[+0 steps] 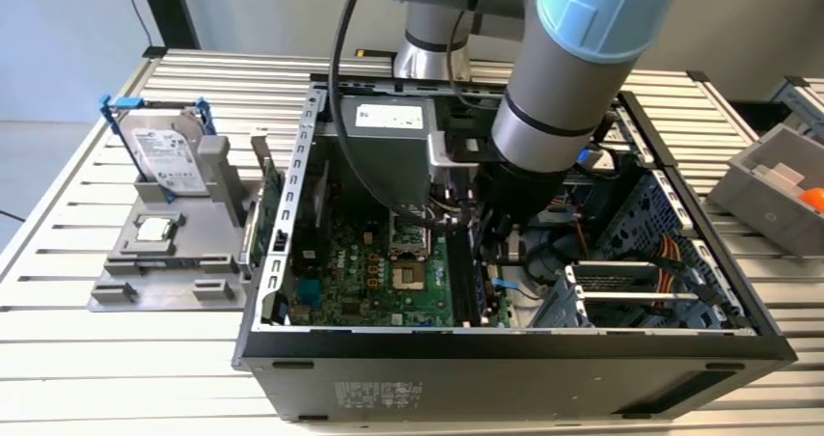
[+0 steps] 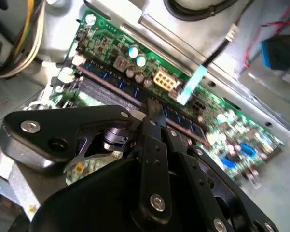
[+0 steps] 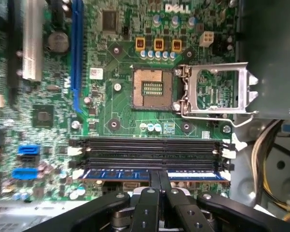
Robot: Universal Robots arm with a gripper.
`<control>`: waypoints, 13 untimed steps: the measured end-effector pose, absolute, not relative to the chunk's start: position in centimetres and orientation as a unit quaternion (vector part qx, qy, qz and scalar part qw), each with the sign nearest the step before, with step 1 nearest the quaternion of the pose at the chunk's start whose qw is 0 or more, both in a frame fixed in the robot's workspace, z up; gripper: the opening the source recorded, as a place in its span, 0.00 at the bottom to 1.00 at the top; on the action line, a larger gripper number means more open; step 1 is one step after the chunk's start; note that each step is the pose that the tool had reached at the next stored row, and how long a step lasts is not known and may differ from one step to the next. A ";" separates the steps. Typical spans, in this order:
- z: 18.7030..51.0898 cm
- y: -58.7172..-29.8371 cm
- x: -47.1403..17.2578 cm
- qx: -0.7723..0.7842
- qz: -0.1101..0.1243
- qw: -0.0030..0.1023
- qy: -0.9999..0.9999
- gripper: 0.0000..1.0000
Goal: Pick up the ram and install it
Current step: 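Press down the ram until it locks into place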
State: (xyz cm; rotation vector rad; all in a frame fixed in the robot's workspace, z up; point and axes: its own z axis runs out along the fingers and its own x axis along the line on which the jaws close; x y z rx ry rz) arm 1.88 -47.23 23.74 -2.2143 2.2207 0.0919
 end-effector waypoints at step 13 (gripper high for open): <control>29.6 -47.2 1.9 -0.706 0.029 0.002 0.708 0.00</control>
